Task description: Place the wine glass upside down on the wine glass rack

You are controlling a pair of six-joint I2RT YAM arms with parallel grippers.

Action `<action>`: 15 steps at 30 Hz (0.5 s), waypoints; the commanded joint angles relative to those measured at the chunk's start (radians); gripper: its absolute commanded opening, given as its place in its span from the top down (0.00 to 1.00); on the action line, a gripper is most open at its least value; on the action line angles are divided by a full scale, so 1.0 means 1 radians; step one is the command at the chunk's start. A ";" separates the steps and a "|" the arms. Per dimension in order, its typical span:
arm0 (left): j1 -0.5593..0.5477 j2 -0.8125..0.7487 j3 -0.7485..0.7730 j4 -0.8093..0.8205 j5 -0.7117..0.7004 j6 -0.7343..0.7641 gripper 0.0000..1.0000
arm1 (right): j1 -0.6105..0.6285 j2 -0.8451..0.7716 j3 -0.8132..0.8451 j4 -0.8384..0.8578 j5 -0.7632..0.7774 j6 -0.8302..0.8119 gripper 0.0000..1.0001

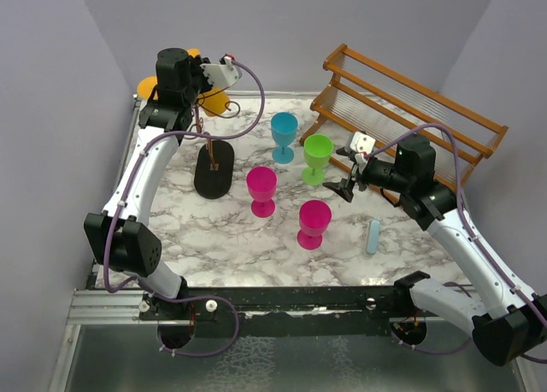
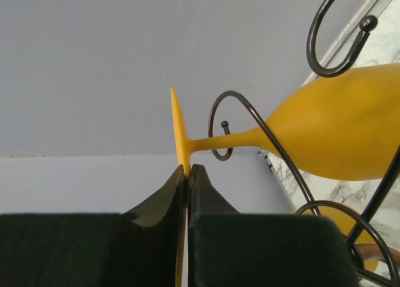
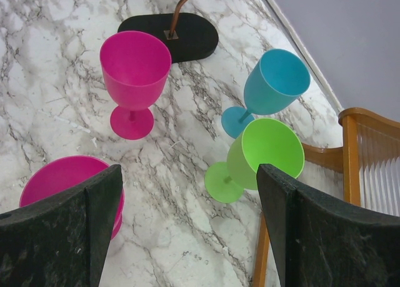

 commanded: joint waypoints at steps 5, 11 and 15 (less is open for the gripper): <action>-0.008 0.040 0.082 0.067 -0.015 -0.063 1.00 | -0.004 0.004 -0.011 0.023 0.007 -0.013 0.12; -0.008 0.067 0.102 0.068 -0.045 -0.073 1.00 | -0.005 0.004 -0.012 0.021 0.008 -0.014 0.12; -0.008 0.090 0.124 0.059 -0.075 -0.076 1.00 | -0.004 0.006 -0.012 0.021 0.008 -0.014 0.12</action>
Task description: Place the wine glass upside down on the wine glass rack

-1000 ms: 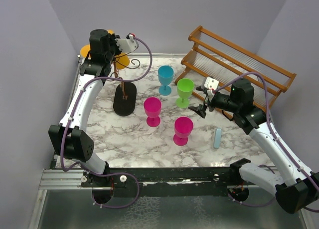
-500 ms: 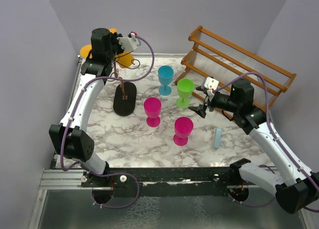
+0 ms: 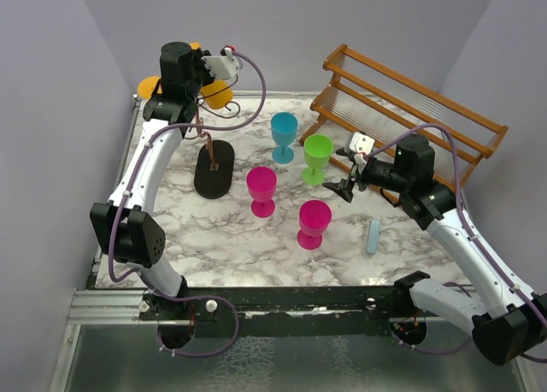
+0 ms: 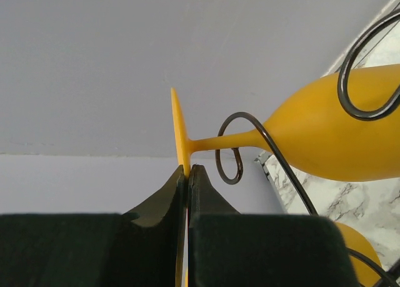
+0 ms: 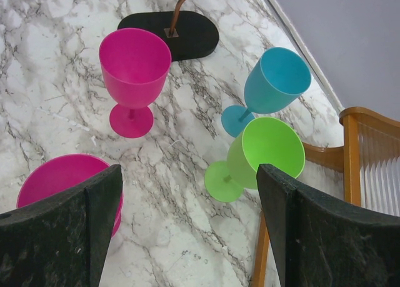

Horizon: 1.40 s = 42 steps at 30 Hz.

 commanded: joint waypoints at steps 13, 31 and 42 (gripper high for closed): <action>-0.001 0.089 0.146 -0.092 -0.118 -0.041 0.99 | -0.005 0.004 -0.008 0.018 0.004 -0.009 0.12; 0.001 0.106 0.178 -0.196 -0.119 -0.048 0.90 | -0.006 0.003 -0.009 0.017 0.002 -0.012 0.12; 0.000 0.122 0.224 -0.246 -0.111 -0.063 0.83 | -0.006 0.003 -0.008 0.017 0.002 -0.013 0.12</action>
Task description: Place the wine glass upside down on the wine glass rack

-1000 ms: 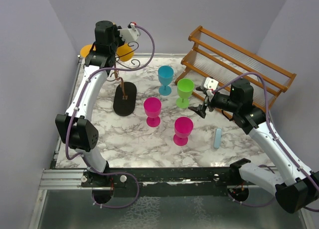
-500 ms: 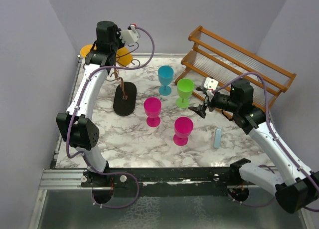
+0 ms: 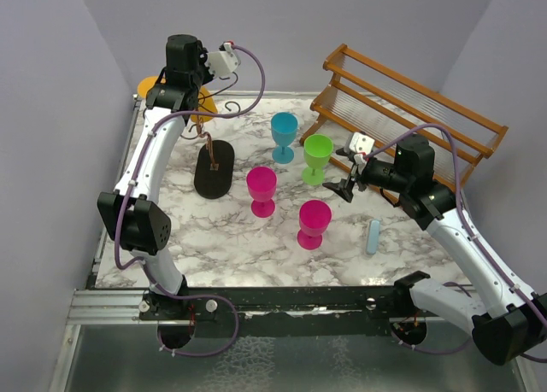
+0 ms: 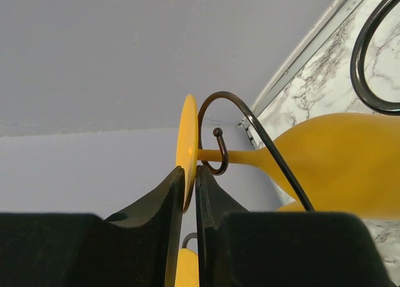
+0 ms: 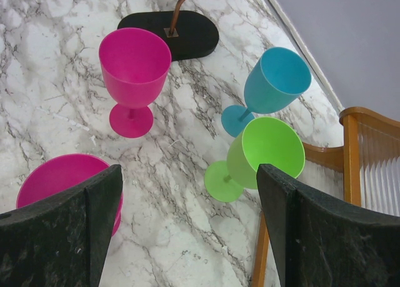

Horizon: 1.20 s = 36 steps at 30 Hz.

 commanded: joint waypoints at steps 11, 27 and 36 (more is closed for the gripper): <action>0.000 0.001 0.049 -0.065 -0.007 -0.023 0.77 | -0.004 0.004 -0.008 0.015 0.001 -0.012 0.12; -0.001 -0.025 0.038 -0.075 0.000 -0.014 0.61 | -0.005 0.002 -0.008 0.014 0.001 -0.013 0.12; 0.000 -0.047 0.034 -0.097 0.011 -0.007 0.43 | -0.004 0.000 -0.010 0.014 -0.001 -0.015 0.12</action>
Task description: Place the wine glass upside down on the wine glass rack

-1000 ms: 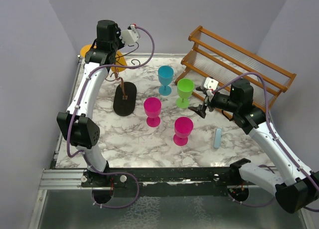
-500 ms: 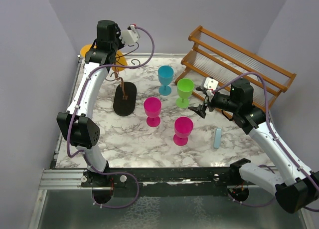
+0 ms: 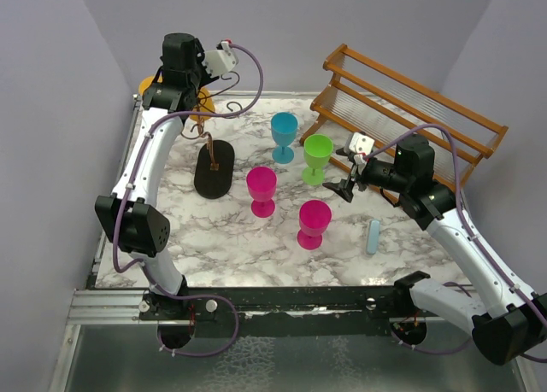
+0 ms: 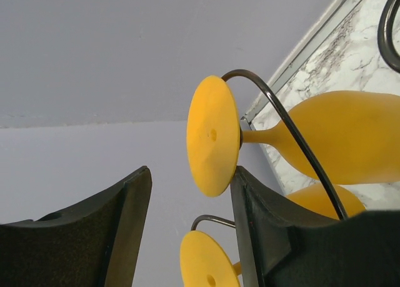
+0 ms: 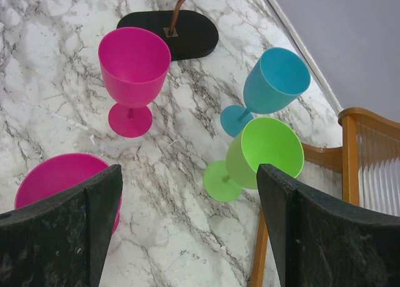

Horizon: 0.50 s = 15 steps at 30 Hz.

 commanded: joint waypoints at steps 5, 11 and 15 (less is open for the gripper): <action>0.002 -0.041 0.011 -0.067 0.025 -0.007 0.42 | -0.004 -0.002 -0.009 0.015 -0.002 -0.008 0.12; 0.018 -0.041 0.011 -0.080 0.034 0.000 0.43 | -0.004 -0.001 -0.009 0.014 -0.002 -0.008 0.12; 0.039 -0.071 0.018 -0.103 0.047 0.016 0.43 | -0.006 0.001 -0.008 0.012 -0.004 -0.006 0.12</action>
